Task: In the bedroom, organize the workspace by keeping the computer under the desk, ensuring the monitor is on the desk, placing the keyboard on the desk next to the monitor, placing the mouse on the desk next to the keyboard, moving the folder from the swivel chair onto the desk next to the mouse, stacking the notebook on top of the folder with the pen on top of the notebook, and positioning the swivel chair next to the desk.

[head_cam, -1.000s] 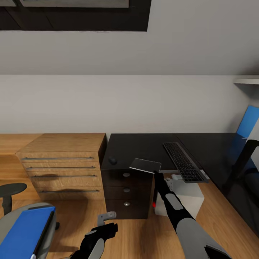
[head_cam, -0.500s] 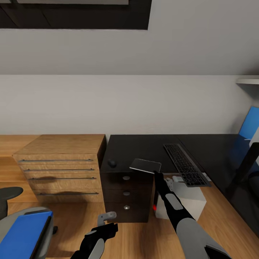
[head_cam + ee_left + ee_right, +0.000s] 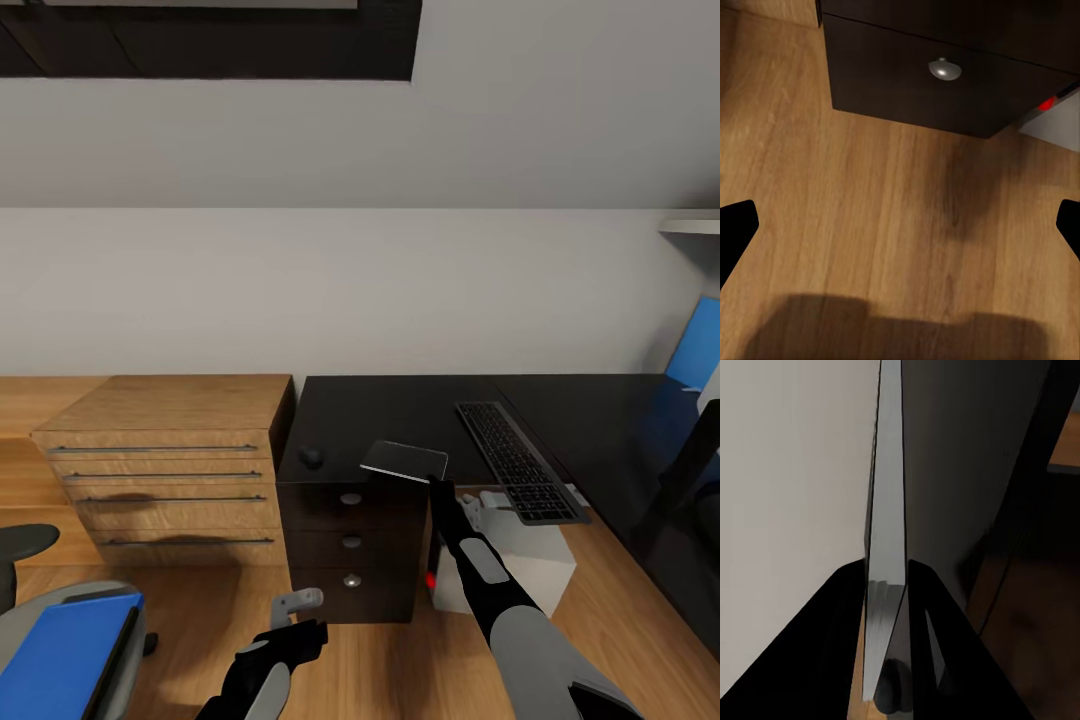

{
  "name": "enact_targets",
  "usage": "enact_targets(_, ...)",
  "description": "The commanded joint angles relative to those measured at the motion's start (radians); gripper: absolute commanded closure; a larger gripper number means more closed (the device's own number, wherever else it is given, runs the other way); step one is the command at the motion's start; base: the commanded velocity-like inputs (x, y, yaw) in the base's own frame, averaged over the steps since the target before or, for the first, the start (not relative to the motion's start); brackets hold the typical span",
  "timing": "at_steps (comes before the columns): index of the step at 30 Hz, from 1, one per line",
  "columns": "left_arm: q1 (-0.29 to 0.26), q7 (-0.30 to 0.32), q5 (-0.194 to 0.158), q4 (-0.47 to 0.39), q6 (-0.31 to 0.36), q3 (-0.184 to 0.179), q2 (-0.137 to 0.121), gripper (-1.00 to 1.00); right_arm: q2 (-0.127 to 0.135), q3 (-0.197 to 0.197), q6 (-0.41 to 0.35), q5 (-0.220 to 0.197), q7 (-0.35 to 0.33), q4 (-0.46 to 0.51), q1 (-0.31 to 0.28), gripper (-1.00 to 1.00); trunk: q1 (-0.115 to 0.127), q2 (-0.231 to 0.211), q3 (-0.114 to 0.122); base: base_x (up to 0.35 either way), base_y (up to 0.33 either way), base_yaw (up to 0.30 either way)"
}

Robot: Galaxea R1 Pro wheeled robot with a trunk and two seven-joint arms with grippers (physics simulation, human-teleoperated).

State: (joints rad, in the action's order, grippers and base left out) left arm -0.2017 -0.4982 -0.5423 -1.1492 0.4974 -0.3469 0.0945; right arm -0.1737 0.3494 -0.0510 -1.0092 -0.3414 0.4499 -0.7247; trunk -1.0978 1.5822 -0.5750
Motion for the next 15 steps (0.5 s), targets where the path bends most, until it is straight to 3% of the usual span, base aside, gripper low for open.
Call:
enact_targets(1,-0.001,-0.010,-0.010,-0.001,0.001,-0.002,0.000,-1.00,-0.001,0.005,-0.006,-0.011,-0.007,0.000,-0.001,1.00,0.000,0.001,-0.001,0.005,0.000,0.000)
enact_targets(15,-0.001,-0.011,-0.010,-0.001,0.001,-0.004,0.002,-1.00,-0.001,0.005,-0.006,-0.011,-0.005,-0.002,-0.001,1.00,-0.054,0.099,-0.045,0.000,0.000,0.000)
